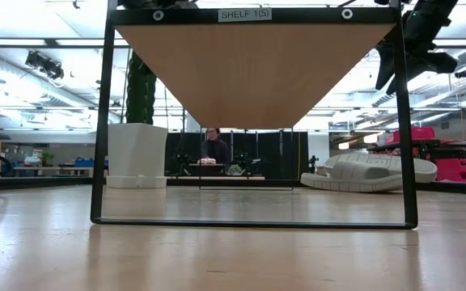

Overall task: Pick and place slides into the shelf
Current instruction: Put the left green slide on the shelf

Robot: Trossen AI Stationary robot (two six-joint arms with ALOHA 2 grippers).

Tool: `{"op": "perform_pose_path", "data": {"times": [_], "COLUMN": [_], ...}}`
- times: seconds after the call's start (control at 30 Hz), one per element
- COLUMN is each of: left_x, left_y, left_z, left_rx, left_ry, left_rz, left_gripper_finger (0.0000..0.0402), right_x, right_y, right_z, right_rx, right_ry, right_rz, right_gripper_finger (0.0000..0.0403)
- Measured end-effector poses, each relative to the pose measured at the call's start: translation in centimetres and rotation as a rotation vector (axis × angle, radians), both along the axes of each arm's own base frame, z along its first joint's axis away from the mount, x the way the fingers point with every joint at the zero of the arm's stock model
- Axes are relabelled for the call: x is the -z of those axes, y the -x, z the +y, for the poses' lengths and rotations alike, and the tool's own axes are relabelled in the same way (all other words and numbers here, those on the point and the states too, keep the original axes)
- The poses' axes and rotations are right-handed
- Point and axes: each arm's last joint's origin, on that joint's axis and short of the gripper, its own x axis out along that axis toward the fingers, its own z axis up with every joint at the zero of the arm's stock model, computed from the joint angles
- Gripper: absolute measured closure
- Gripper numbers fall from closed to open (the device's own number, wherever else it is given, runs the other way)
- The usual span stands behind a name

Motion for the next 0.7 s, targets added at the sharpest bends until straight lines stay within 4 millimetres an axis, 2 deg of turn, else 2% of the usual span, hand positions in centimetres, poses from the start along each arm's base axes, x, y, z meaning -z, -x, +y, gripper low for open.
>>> {"op": "perform_pose_path", "data": {"times": [0.2, 0.57, 0.7], "left_x": [0.1, 2.5, 2.6], "left_y": [0.0, 0.0, -0.1], "left_z": [0.0, -0.2, -0.2], "left_rx": [0.003, 0.002, 0.002], "left_ry": [0.004, 0.022, 0.013], "left_rz": [0.006, 0.043, 0.038], "left_gripper_finger": [0.0375, 0.0376, 0.0379], "right_x": [0.0, 0.0, 0.0], "right_y": [0.0, 0.0, 0.0], "right_z": [0.0, 0.0, 0.0], "right_rx": [0.0, 0.0, 0.0], "right_ry": [0.0, 0.0, 0.001], "right_rz": [0.0, 0.0, -0.002], "right_gripper_finger": [0.0265, 0.0265, 0.0265]}}
